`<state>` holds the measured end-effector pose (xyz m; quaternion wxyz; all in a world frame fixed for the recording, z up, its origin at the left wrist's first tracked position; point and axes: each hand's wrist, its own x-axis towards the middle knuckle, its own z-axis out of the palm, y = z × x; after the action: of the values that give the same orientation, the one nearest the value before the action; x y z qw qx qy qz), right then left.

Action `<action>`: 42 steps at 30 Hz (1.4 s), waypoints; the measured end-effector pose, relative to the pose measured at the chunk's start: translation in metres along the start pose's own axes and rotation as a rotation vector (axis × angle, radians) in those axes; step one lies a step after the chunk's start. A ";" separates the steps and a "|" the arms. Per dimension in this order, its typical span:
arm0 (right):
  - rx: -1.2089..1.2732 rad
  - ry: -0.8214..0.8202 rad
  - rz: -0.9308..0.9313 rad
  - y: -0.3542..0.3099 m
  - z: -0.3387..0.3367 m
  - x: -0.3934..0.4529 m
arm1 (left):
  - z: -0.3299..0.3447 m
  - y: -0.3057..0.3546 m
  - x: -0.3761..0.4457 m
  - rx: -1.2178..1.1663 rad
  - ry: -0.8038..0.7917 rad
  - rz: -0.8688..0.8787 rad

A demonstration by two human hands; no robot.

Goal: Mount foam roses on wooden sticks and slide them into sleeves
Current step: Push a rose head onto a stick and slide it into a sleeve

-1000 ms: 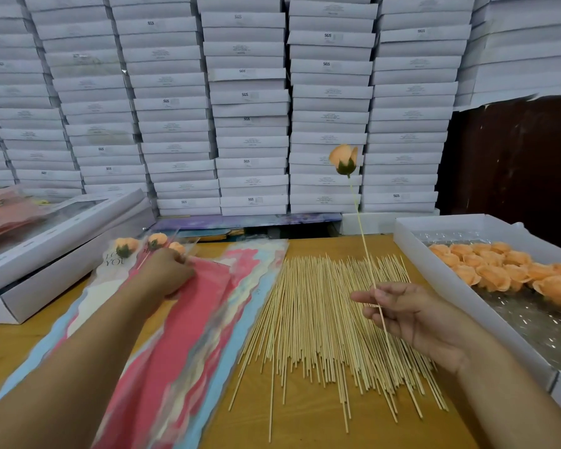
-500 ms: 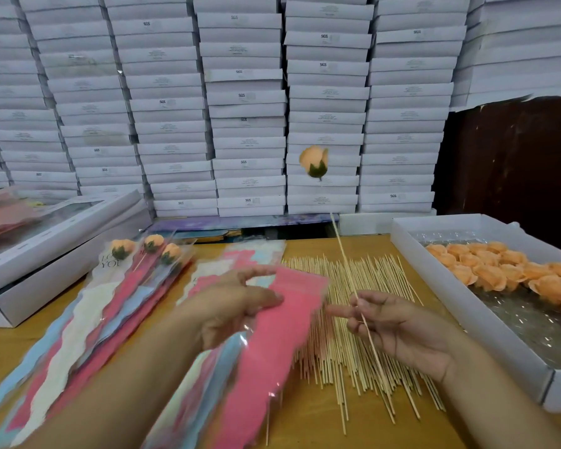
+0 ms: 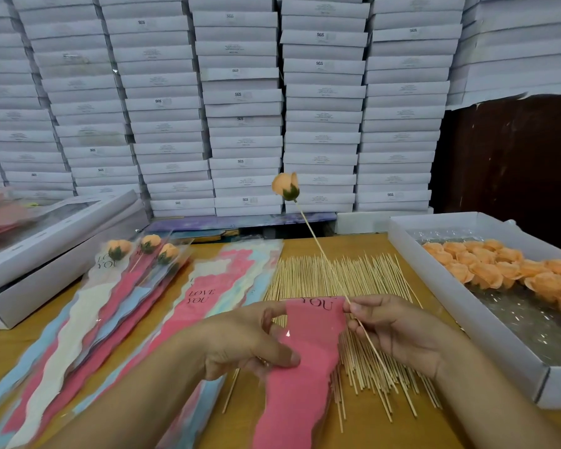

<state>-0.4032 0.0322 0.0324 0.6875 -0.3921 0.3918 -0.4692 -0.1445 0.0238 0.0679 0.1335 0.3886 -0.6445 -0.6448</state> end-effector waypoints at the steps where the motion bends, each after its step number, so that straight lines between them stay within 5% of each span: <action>1: -0.008 -0.005 0.006 0.000 -0.001 0.000 | 0.001 0.000 0.001 -0.016 0.016 0.000; 13: -0.191 -0.172 0.118 0.007 0.002 -0.001 | 0.011 0.003 0.041 -0.473 0.456 0.172; 27: -0.015 0.006 -0.023 0.003 -0.004 0.004 | 0.022 -0.016 0.046 -0.407 0.341 0.167; 42: -0.119 -0.015 0.042 0.009 0.001 0.007 | 0.031 -0.025 0.057 -0.432 0.558 0.221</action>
<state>-0.3978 0.0279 0.0237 0.6757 -0.4274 0.4218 -0.4276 -0.1947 0.0109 0.0215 0.4521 0.4404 -0.4704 -0.6167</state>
